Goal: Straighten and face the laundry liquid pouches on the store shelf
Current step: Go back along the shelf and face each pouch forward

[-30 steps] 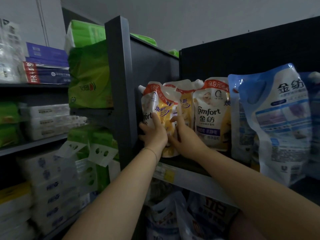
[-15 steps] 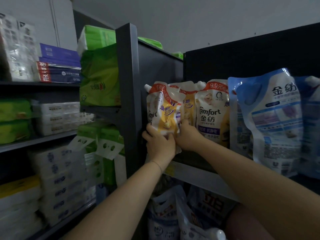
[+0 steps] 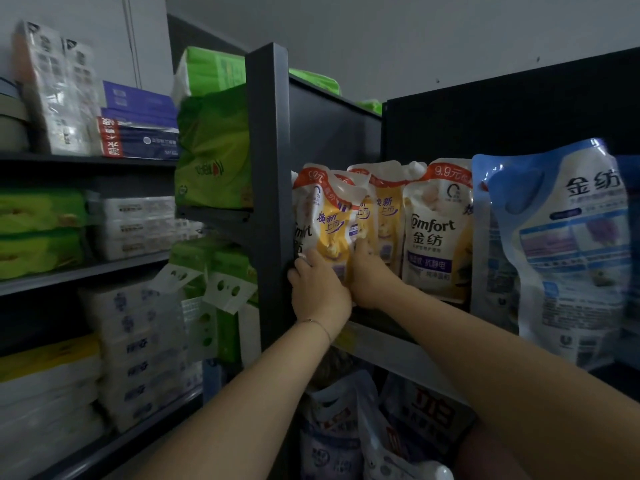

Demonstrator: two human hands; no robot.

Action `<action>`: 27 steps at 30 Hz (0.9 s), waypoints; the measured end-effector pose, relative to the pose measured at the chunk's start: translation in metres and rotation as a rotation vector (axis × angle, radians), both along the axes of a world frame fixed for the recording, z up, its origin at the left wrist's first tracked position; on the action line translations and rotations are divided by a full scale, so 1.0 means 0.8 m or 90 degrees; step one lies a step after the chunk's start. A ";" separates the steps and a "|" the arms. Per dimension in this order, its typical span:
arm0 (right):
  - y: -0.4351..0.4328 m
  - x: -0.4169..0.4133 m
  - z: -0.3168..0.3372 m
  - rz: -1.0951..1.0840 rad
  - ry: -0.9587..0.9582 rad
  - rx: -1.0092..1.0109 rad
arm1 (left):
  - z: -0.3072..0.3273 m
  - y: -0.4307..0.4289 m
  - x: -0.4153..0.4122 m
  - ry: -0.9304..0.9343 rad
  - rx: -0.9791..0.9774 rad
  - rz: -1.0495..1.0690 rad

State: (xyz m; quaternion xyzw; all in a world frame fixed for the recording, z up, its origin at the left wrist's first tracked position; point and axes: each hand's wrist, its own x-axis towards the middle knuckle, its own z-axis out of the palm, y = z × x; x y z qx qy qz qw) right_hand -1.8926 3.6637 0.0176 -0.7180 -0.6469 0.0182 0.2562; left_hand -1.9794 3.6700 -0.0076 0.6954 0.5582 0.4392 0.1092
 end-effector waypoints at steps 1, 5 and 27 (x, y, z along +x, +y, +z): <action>0.001 0.000 0.000 -0.006 -0.002 0.010 | 0.003 0.000 -0.003 0.026 0.004 0.000; -0.008 0.004 0.004 -0.010 -0.016 0.048 | 0.013 -0.003 -0.015 0.058 -0.011 -0.015; -0.078 0.154 0.013 -0.341 -0.513 -0.228 | 0.014 0.013 0.127 0.149 0.005 -0.319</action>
